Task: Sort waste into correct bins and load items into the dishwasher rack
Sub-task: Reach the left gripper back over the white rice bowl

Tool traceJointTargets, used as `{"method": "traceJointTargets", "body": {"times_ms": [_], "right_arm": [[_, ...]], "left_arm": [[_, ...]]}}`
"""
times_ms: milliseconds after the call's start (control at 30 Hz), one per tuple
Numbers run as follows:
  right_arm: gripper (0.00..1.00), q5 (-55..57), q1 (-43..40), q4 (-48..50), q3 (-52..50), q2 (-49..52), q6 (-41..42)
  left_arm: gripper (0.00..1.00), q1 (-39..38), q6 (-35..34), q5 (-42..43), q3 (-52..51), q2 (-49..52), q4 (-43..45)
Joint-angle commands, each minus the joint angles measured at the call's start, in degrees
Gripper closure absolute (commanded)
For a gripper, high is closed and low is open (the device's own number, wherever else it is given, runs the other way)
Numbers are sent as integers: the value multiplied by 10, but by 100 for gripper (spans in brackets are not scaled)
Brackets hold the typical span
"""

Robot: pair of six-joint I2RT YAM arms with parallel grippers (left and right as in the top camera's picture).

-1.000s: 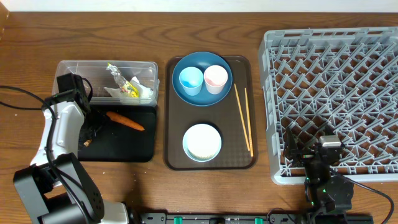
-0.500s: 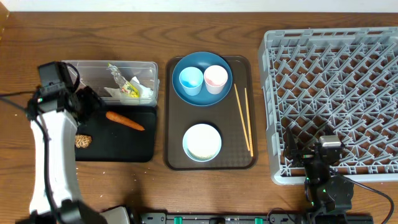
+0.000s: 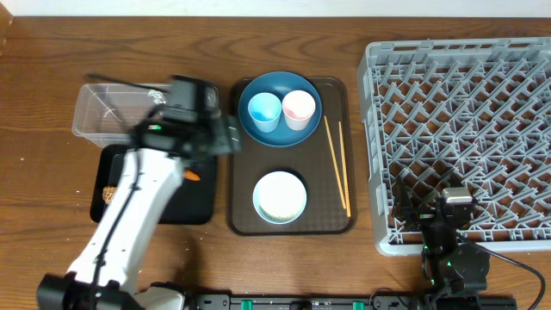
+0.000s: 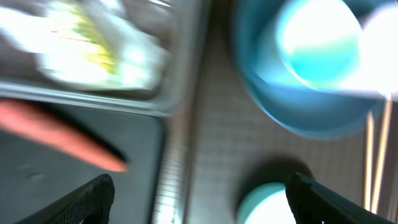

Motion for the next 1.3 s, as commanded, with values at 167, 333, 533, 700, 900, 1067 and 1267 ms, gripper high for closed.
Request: {"method": "traceJointTargets", "body": {"times_ms": [167,333,533,700,900,1067,1267], "right_arm": [[1,0,-16,-2,-1,-3,-7],[1,0,-16,-2,-1,-2,-7],[1,0,-16,-2,-1,-2,-7],[1,0,-16,-2,-1,-3,-7],[1,0,-16,-2,-1,-3,-7],[1,0,-16,-2,-1,-3,-7],[1,0,-16,-2,-1,-3,-7]], "left_arm": [[12,-152,59,4,9,28,30],[12,-199,34,5,10,29,52],[17,-205,47,28,21,31,43],[19,-205,63,28,22,43,3],[80,-205,71,27,22,98,-36],[94,-205,85,27,22,155,-18],[94,-205,85,27,22,203,-17]]}}
